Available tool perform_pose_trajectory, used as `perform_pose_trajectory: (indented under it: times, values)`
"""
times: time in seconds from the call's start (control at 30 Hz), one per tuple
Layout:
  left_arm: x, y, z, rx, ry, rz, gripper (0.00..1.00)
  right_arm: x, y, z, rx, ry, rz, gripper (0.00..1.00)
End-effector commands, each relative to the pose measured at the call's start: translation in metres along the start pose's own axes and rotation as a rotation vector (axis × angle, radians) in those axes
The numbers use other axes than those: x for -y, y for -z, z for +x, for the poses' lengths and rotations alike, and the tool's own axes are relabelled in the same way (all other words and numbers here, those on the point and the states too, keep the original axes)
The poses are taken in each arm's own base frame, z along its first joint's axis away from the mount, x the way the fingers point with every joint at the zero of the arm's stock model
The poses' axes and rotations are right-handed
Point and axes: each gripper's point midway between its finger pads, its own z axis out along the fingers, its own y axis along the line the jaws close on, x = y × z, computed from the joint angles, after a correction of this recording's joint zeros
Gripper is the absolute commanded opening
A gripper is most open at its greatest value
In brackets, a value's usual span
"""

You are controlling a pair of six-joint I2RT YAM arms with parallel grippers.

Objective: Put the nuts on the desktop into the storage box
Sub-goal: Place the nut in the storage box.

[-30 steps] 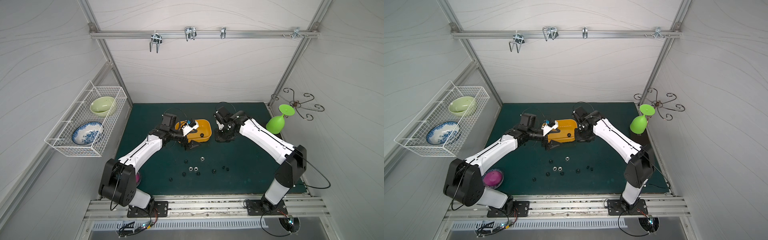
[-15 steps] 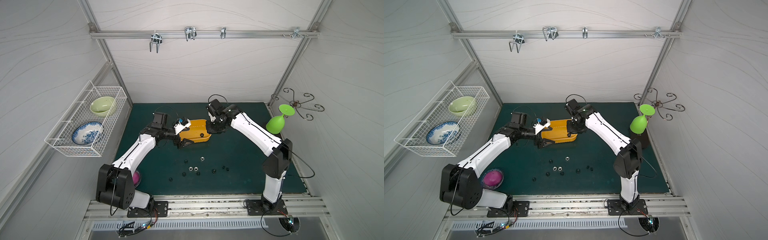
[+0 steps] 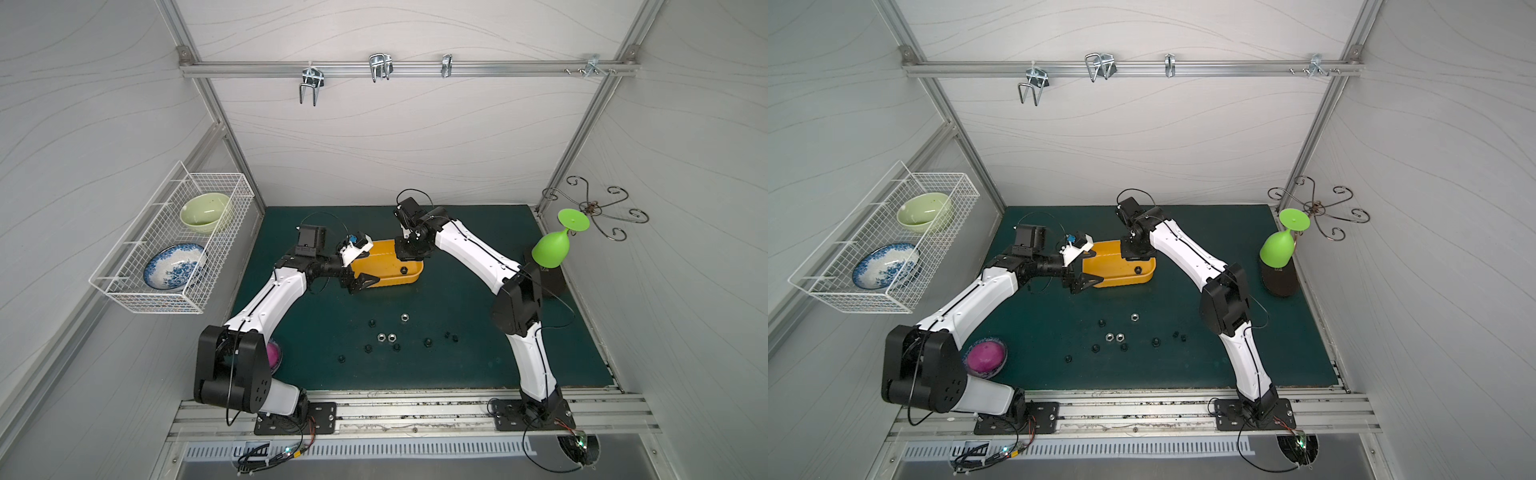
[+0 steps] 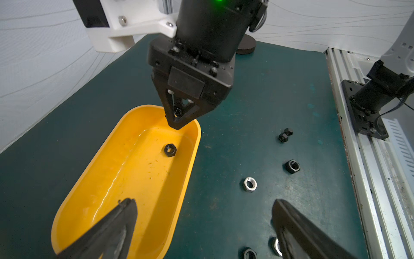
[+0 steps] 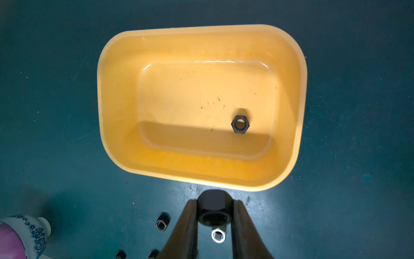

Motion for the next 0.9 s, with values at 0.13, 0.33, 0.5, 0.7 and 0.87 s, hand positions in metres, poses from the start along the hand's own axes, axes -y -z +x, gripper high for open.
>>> perform_pose_trajectory:
  times: [0.13, 0.33, 0.5, 0.7, 0.87]
  values:
    - [-0.013, -0.012, 0.021, -0.043, 0.002, -0.021, 0.98, 0.007, -0.038, -0.017, 0.012, 0.007, 0.013, 0.23]
    - [-0.022, -0.022, 0.04, -0.084, 0.055, -0.027, 0.98, 0.014, -0.068, -0.014, -0.02, 0.0, 0.029, 0.23]
    - [-0.024, -0.025, 0.047, -0.095, 0.065, -0.03, 0.99, 0.021, -0.09, -0.01, -0.054, -0.001, 0.04, 0.23]
    - [-0.025, -0.026, 0.048, -0.097, 0.076, -0.028, 0.99, 0.027, -0.109, -0.006, -0.083, -0.002, 0.055, 0.23]
    - [-0.025, -0.026, 0.048, -0.094, 0.076, -0.025, 0.99, 0.031, -0.116, -0.006, -0.089, 0.005, 0.06, 0.24]
